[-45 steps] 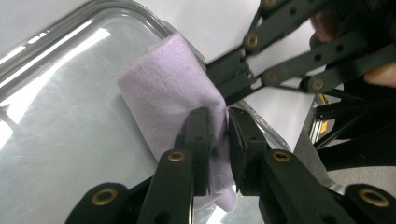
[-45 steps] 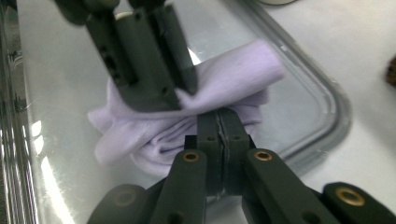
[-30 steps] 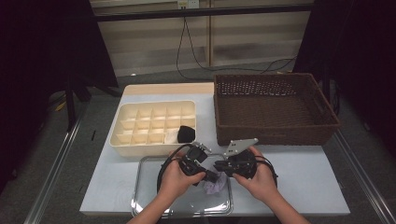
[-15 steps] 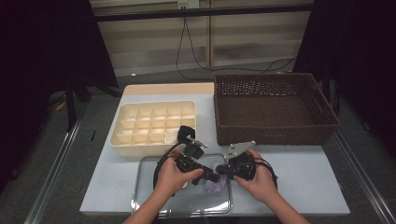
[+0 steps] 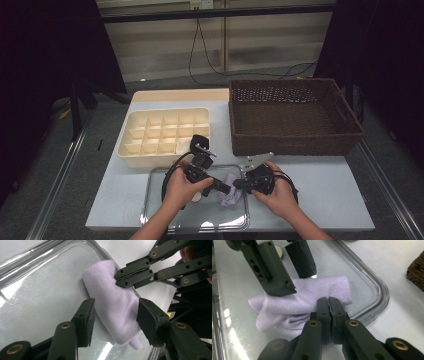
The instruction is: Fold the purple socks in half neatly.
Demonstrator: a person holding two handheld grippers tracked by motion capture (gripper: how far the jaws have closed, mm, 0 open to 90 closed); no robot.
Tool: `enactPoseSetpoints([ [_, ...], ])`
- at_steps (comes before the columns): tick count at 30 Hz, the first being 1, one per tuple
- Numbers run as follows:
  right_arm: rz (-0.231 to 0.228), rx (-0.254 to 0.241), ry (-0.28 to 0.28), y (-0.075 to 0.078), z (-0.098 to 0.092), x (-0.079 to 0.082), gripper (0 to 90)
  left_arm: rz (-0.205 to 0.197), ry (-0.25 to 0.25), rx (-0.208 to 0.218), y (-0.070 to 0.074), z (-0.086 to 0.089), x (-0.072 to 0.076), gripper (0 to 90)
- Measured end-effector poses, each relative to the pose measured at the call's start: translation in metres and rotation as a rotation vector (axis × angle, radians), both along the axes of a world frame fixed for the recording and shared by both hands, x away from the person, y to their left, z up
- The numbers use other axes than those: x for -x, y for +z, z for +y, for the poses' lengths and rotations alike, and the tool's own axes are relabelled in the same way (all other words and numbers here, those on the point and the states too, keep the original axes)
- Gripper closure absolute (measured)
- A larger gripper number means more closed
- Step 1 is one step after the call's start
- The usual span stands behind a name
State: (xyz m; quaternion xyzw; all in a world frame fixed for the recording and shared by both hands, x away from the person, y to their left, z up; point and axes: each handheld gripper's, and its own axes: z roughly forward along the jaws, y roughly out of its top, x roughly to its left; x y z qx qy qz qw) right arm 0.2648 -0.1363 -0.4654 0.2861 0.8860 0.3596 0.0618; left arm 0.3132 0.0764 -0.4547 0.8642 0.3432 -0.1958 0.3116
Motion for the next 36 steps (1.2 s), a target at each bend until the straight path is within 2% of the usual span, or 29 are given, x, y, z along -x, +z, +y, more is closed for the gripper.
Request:
enactPoseSetpoints([
  [5,0.004,0.002,0.0,0.0,0.001,0.001,88.2,0.013,-0.007,-0.009,-0.004,-0.002,0.001,48.7],
  [7,0.002,0.003,0.002,-0.001,0.001,0.001,88.2,0.019,0.017,-0.004,-0.005,-0.004,0.003,48.2],
  [8,0.002,-0.002,0.007,-0.001,0.001,0.001,88.2,0.013,0.003,-0.013,-0.005,-0.003,0.002,47.5],
  [9,0.001,-0.001,0.006,-0.001,0.001,0.001,88.2,0.025,0.036,-0.003,-0.005,-0.005,0.004,46.5],
  [10,-0.002,0.0,0.006,-0.001,0.001,0.001,88.2,0.018,0.011,-0.016,-0.006,-0.004,0.003,46.4],
  [15,-0.007,0.005,-0.003,-0.001,0.001,0.003,88.4,0.01,-0.011,-0.009,-0.008,-0.005,0.004,48.8],
  [18,-0.009,0.007,-0.001,-0.002,0.001,0.004,88.5,0.018,0.006,0.009,-0.01,-0.006,0.006,53.3],
  [19,-0.011,0.009,0.0,-0.001,0.001,0.004,88.4,0.017,-0.007,-0.006,-0.009,-0.006,0.006,55.3],
  [20,-0.014,0.01,-0.001,-0.001,0.002,0.004,88.4,0.021,-0.004,0.003,-0.009,-0.006,0.006,59.2],
  [22,-0.01,-0.001,-0.007,-0.002,0.002,0.004,88.4,0.004,-0.02,-0.013,-0.006,-0.005,0.006,68.7],
  [24,-0.008,-0.002,-0.008,-0.001,0.002,0.004,88.3,0.003,-0.022,-0.009,-0.006,-0.003,0.005,73.7],
  [29,-0.005,-0.01,-0.018,0.0,0.001,0.004,84.6,0.013,-0.015,-0.002,-0.006,-0.002,0.004,74.4],
  [36,0.0,-0.012,-0.012,0.003,0.0,0.005,81.0,-0.025,-0.001,-0.024,-0.001,0.005,-0.001,77.5],
])
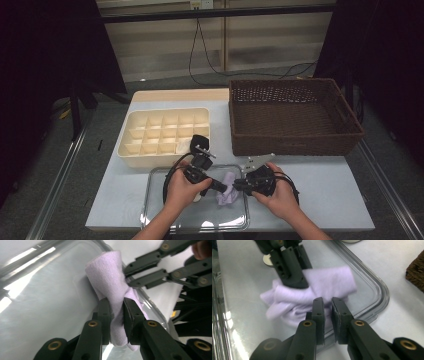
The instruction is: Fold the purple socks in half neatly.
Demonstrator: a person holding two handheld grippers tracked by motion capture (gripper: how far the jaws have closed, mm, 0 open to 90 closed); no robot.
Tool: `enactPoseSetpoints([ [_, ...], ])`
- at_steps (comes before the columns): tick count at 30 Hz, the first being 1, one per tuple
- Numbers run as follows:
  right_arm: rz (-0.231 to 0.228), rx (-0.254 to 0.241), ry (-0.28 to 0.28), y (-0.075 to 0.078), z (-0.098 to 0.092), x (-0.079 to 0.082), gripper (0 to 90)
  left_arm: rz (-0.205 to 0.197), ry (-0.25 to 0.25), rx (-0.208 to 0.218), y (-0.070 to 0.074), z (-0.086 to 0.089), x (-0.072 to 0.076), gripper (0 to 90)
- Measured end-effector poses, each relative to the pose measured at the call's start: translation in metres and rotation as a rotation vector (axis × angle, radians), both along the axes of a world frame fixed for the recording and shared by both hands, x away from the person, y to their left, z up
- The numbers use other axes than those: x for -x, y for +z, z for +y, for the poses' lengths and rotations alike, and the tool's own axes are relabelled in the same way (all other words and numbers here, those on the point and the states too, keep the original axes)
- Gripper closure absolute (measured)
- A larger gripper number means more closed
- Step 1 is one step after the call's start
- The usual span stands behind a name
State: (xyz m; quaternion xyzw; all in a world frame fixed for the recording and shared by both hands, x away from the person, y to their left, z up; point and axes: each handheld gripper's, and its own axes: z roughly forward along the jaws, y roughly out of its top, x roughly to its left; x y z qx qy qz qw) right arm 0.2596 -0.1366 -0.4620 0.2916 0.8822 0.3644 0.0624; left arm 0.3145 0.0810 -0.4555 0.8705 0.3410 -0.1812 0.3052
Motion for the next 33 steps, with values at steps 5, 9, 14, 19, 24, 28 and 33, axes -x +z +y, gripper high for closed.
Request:
enactPoseSetpoints([
  [5,0.017,0.005,0.033,0.0,0.003,0.002,86.6,-0.01,0.055,0.019,0.003,0.007,-0.007,76.6],
  [9,0.027,0.024,0.057,-0.005,0.009,0.003,88.5,0.002,0.055,0.036,0.002,0.006,-0.006,62.8],
  [14,0.025,0.026,0.058,-0.008,0.012,0.003,89.8,0.017,0.071,0.03,-0.003,0.006,-0.007,53.0],
  [19,0.017,0.013,0.063,-0.009,0.014,0.004,90.0,0.065,0.099,0.056,-0.01,-0.001,-0.004,47.4],
  [24,0.014,0.018,0.062,-0.01,0.015,0.004,90.0,0.068,0.093,0.049,-0.01,0.001,-0.005,48.2],
  [28,0.005,0.016,0.063,-0.01,0.016,0.004,90.0,0.075,0.098,0.058,-0.01,0.0,-0.005,50.2],
  [33,0.001,0.014,0.051,-0.01,0.017,0.005,90.0,0.069,0.082,0.071,-0.009,0.0,-0.004,58.0],
])
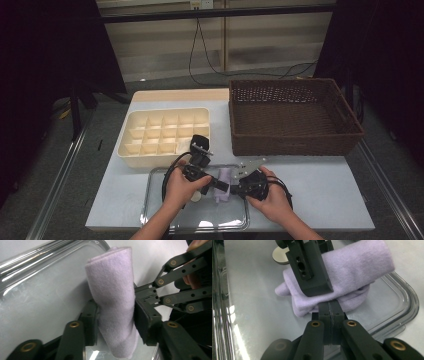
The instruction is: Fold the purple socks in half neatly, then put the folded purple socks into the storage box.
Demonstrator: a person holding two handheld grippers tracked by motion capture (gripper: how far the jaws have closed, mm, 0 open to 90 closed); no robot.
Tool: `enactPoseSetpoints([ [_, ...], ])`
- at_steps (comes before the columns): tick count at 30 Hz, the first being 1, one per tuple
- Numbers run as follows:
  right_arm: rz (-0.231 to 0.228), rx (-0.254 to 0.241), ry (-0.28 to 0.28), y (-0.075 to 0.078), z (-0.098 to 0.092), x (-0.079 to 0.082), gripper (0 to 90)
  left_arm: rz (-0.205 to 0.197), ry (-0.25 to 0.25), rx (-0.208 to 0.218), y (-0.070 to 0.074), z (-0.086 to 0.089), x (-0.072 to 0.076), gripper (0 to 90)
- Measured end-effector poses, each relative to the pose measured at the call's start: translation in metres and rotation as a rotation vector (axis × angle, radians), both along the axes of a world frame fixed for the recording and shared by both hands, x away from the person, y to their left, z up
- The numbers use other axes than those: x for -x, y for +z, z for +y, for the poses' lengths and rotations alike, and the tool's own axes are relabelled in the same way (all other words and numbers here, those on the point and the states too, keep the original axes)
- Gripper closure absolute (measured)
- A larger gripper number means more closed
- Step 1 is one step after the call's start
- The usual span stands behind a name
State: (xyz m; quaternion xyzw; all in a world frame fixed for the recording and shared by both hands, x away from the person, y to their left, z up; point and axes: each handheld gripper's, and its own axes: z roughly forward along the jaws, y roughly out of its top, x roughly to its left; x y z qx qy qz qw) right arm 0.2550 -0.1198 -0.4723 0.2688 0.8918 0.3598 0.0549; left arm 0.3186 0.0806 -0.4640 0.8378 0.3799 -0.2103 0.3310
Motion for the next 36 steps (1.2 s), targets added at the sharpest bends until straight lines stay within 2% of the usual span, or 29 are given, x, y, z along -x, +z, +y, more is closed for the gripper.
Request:
enactPoseSetpoints([
  [1,-0.004,-0.004,0.001,0.0,0.0,0.0,90.0,0.0,-0.018,-0.007,0.002,0.001,0.0,61.3],
  [2,0.001,-0.009,-0.002,0.0,0.001,0.0,90.0,-0.018,-0.048,-0.018,0.002,0.002,-0.001,64.1],
  [4,-0.004,-0.009,0.0,-0.001,0.002,0.0,90.0,-0.027,-0.049,-0.026,0.005,0.001,0.0,67.7],
  [5,-0.007,-0.004,0.001,0.0,0.002,0.0,89.7,-0.024,-0.031,-0.023,0.005,0.0,0.002,68.4],
  [6,-0.005,-0.006,0.001,-0.001,0.002,0.001,88.6,-0.03,-0.063,-0.039,0.007,0.002,0.0,68.7],
  [7,-0.009,-0.011,0.003,0.0,0.002,0.0,85.7,-0.018,-0.033,-0.029,0.008,0.002,0.001,68.8],
  [8,-0.013,-0.005,-0.002,0.0,0.002,0.001,80.8,-0.029,-0.052,-0.04,0.008,0.004,-0.001,68.9],
  [10,-0.016,-0.01,-0.014,0.001,0.0,0.0,72.5,-0.031,-0.021,-0.036,0.011,0.006,-0.001,68.9],
  [12,-0.028,-0.015,-0.027,0.003,-0.002,-0.001,65.2,-0.04,-0.036,-0.042,0.013,0.008,-0.002,68.8],
  [14,-0.019,-0.019,-0.052,0.004,-0.005,-0.002,57.6,-0.038,-0.015,-0.033,0.014,0.009,-0.002,68.8],
  [15,-0.024,-0.024,-0.063,0.004,-0.006,-0.003,53.8,-0.042,-0.02,-0.046,0.015,0.01,-0.003,68.7],
  [16,-0.024,-0.024,-0.063,0.004,-0.006,-0.003,53.8,-0.042,-0.02,-0.046,0.015,0.01,-0.003,68.6],
  [17,-0.021,-0.017,-0.078,0.004,-0.008,-0.004,45.9,-0.045,-0.04,-0.058,0.016,0.012,-0.004,68.6],
  [20,-0.022,-0.022,-0.101,0.005,-0.012,-0.006,38.4,-0.045,-0.044,-0.055,0.017,0.013,-0.004,68.4],
  [22,-0.02,-0.042,-0.118,0.006,-0.016,-0.007,33.2,-0.049,-0.037,-0.055,0.018,0.013,-0.004,68.1],
  [24,-0.017,-0.046,-0.123,0.007,-0.019,-0.008,30.7,-0.048,-0.039,-0.063,0.019,0.014,-0.005,68.0],
  [25,-0.02,-0.043,-0.128,0.008,-0.021,-0.008,28.7,-0.046,-0.021,-0.056,0.02,0.014,-0.004,68.0],
  [26,-0.022,-0.045,-0.127,0.008,-0.022,-0.008,27.2,-0.046,-0.043,-0.063,0.02,0.015,-0.005,67.9],
  [29,-0.023,-0.052,-0.144,0.009,-0.027,-0.009,22.3,-0.047,-0.03,-0.061,0.022,0.015,-0.005,67.6],
  [32,-0.017,-0.047,-0.156,0.009,-0.029,-0.009,18.8,-0.042,-0.046,-0.07,0.023,0.017,-0.006,67.3],
  [36,-0.018,-0.067,-0.149,0.009,-0.03,-0.01,16.1,-0.043,-0.035,-0.052,0.025,0.019,-0.007,67.0],
])
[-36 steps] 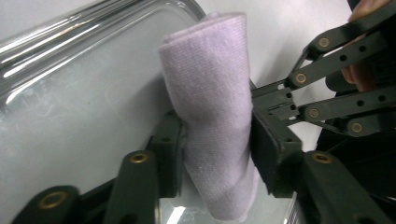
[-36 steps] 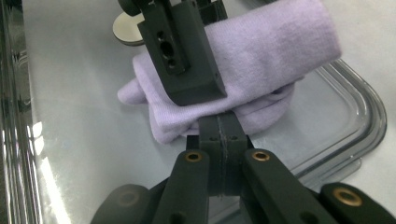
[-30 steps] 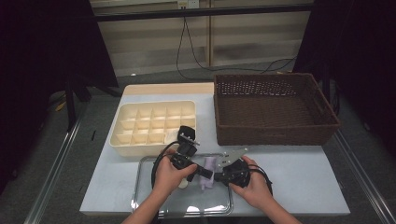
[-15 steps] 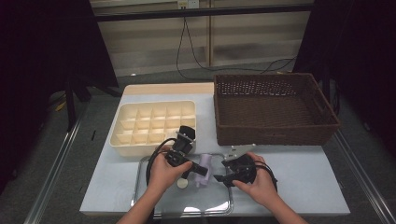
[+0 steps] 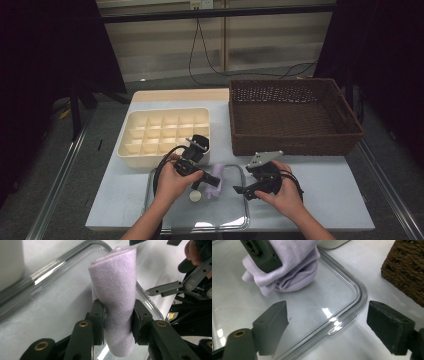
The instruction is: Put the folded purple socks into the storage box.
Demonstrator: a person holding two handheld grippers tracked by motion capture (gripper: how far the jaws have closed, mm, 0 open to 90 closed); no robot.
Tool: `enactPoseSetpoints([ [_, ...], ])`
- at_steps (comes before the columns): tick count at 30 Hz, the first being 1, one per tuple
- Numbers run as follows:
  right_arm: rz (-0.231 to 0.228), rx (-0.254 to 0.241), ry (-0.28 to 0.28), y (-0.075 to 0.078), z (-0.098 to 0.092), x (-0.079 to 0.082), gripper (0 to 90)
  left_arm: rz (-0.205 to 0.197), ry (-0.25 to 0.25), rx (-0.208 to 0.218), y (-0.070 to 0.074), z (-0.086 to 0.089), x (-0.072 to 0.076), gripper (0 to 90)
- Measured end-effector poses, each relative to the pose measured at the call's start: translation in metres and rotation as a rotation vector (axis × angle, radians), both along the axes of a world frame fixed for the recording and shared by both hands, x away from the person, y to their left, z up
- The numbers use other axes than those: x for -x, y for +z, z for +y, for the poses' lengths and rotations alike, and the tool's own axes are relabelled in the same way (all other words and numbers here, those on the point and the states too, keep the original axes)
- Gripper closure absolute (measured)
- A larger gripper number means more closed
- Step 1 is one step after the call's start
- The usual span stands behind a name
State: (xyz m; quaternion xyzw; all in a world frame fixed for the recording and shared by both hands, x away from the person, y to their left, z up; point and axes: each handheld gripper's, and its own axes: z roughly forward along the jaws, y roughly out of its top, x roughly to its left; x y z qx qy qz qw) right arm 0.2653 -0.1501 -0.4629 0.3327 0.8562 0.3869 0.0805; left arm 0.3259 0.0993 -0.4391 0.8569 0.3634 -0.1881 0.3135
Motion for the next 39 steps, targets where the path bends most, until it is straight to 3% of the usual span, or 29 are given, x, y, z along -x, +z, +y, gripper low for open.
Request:
enactPoseSetpoints([
  [4,0.001,0.022,-0.022,0.0,-0.003,-0.001,14.4,0.003,0.01,0.003,0.008,0.003,-0.002,66.9],
  [17,-0.005,0.009,-0.029,0.002,-0.005,-0.002,10.8,-0.004,0.017,-0.007,0.031,0.014,-0.011,66.3],
  [18,-0.006,0.018,-0.031,0.002,-0.005,-0.002,10.4,-0.011,-0.022,-0.027,0.032,0.016,-0.014,66.2],
  [23,-0.003,0.015,-0.033,0.002,-0.005,-0.002,9.9,-0.006,0.023,-0.009,0.04,0.018,-0.016,66.2],
  [24,-0.008,0.011,-0.031,0.003,-0.006,-0.002,9.8,-0.009,-0.013,-0.026,0.043,0.02,-0.019,66.2],
  [25,-0.008,0.008,-0.03,0.003,-0.006,-0.003,9.5,-0.014,-0.016,-0.03,0.045,0.022,-0.02,66.2],
  [32,-0.004,0.015,-0.028,0.003,-0.006,-0.003,8.4,-0.029,-0.004,-0.038,0.061,0.029,-0.026,66.1],
  [34,-0.002,0.013,-0.025,0.003,-0.006,-0.003,7.9,-0.027,0.026,-0.032,0.064,0.03,-0.027,66.0],
  [35,-0.003,0.007,-0.023,0.003,-0.006,-0.003,7.5,-0.033,0.003,-0.039,0.066,0.032,-0.029,66.0],
  [36,-0.002,0.005,-0.02,0.003,-0.007,-0.003,7.5,-0.02,0.056,-0.024,0.067,0.031,-0.027,66.1],
  [37,-0.001,0.007,-0.019,0.003,-0.007,-0.003,7.4,-0.036,-0.002,-0.049,0.069,0.035,-0.031,66.0],
  [38,-0.004,0.012,-0.017,0.003,-0.006,-0.003,6.9,-0.027,0.05,-0.032,0.07,0.033,-0.029,66.1],
  [39,-0.001,0.01,-0.014,0.003,-0.006,-0.002,6.5,-0.035,0.008,-0.053,0.071,0.036,-0.033,66.1],
])
